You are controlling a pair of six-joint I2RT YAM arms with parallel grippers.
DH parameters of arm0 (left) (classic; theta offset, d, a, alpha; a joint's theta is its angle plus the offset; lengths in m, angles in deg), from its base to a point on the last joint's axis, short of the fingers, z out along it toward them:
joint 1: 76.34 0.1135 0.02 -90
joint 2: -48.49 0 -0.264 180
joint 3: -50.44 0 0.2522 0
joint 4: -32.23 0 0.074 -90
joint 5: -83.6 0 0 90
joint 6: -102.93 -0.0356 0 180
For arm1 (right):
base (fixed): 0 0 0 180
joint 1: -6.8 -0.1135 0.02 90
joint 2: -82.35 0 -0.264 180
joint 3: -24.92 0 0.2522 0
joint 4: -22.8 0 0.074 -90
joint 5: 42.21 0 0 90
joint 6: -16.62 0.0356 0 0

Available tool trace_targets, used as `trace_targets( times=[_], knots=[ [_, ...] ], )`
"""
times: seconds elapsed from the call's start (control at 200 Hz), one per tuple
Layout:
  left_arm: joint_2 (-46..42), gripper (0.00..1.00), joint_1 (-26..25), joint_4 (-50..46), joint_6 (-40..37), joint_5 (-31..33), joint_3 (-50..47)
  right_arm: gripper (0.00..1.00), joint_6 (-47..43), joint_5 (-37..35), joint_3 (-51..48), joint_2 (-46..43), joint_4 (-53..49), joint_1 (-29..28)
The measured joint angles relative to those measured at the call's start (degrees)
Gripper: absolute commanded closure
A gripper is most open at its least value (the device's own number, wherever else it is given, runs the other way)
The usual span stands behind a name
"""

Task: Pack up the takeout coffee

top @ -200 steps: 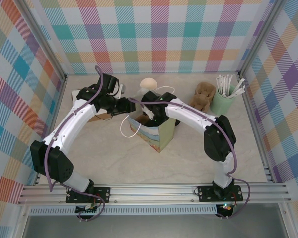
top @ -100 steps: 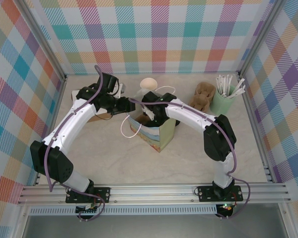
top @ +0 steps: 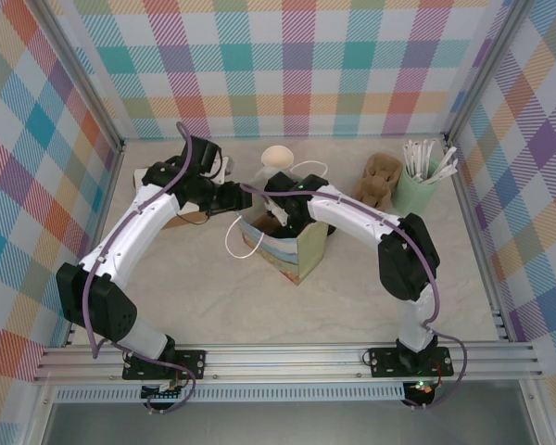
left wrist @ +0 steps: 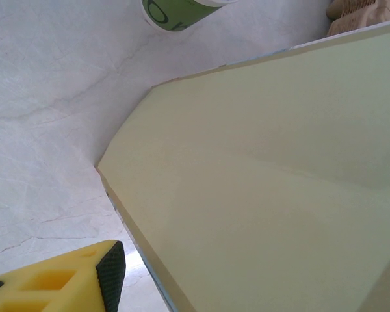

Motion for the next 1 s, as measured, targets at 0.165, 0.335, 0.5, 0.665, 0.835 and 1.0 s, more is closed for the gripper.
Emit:
trace_targets(
  times=[0.165,0.335,0.5,0.665,0.835,1.0],
  knots=[
    [0.0,0.4,0.0,0.0,0.0,0.0,0.04,0.11,-0.17,0.22,-0.24,0.0,0.22,0.15],
    [0.0,0.4,0.0,0.0,0.0,0.04,0.04,0.11,-0.22,0.33,-0.81,0.04,1.31,0.22],
    [0.0,0.39,0.0,-0.02,0.0,0.33,0.04,0.11,-0.44,0.83,-1.42,0.26,2.16,0.57],
    [0.0,0.39,0.0,0.0,0.0,0.46,0.07,0.11,-0.61,0.87,-1.42,0.26,2.23,0.61],
    [0.0,0.38,0.0,0.0,0.0,0.44,0.07,0.11,-0.83,1.07,-1.42,0.26,2.36,0.83],
    [0.0,0.38,0.0,0.0,0.0,0.44,0.07,0.1,-1.05,1.09,-1.42,0.26,2.38,1.01]
  ],
)
